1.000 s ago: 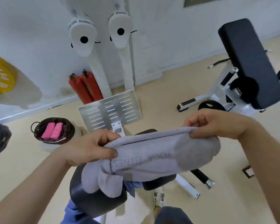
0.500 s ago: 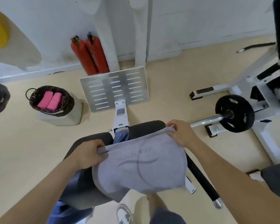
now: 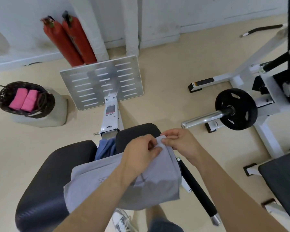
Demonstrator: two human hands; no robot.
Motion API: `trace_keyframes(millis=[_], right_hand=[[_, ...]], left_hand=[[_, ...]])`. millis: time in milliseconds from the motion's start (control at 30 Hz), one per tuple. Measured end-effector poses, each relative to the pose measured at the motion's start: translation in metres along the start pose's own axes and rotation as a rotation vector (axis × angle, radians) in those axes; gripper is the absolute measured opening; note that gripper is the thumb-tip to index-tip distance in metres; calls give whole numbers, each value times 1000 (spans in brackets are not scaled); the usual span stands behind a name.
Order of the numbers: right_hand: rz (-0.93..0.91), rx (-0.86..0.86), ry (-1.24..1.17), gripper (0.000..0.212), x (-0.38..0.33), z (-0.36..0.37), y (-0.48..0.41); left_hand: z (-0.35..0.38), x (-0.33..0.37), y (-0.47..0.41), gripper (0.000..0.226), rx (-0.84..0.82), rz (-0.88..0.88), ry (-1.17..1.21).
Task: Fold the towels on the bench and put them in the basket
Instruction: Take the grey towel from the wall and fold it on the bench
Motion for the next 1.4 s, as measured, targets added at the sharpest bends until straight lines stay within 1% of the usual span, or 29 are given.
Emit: trace_keyframes(millis=[67,100,200,300,433,533,633,733,867,1067,1133,1233,1300,1400], right_hand=[[-13,-4,-13,16,0,-2,1],[-21,-8,-14,15,-1,-3,2],[-71,17,11,12,-4,-6,6],[-124,58,36,8,-11,-7,9],[-168,62,21,10,-16,-7,17],[-181,60,19,11,-15,-8,22],[-189,45,29,10,-15,-6,24],[-211,21,75,12,-19,-5,27],[-233,2,85,15,-23,-6,33],[-198,-44,125,13,-25,-5,43],[-214,-48,170,15,-27,-6,49],[-317,43,362,13,-36,-3,55],[-348,100,443,12,-40,-2,56],[-354,125,479,23,-44,-2,58]], left_hand=[[-1,-2,-4,12,-2,-52,55],[-2,-1,-4,10,-24,-54,86],[-7,3,-3,16,-61,-30,191],[-10,8,-2,13,-33,-39,271],[-11,13,-2,11,73,-25,249],[-13,15,-1,8,148,32,212],[-12,17,1,9,127,54,258],[-13,19,5,9,95,2,334],[-17,22,8,11,122,-8,372],[-18,23,12,9,160,26,404],[-19,21,12,12,181,21,406],[-19,21,14,12,184,30,410],[-21,22,16,13,191,50,406],[-25,17,20,8,147,102,381]])
Point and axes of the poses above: each hand's wrist, its own y-axis away from the middle knuckle, its own z-axis out of the palm, x = y × z, the point moved 5 cm from there along -y, towards the middle knuckle, and after that the axes turned 2 degrees about z, right-handed, at the moved point
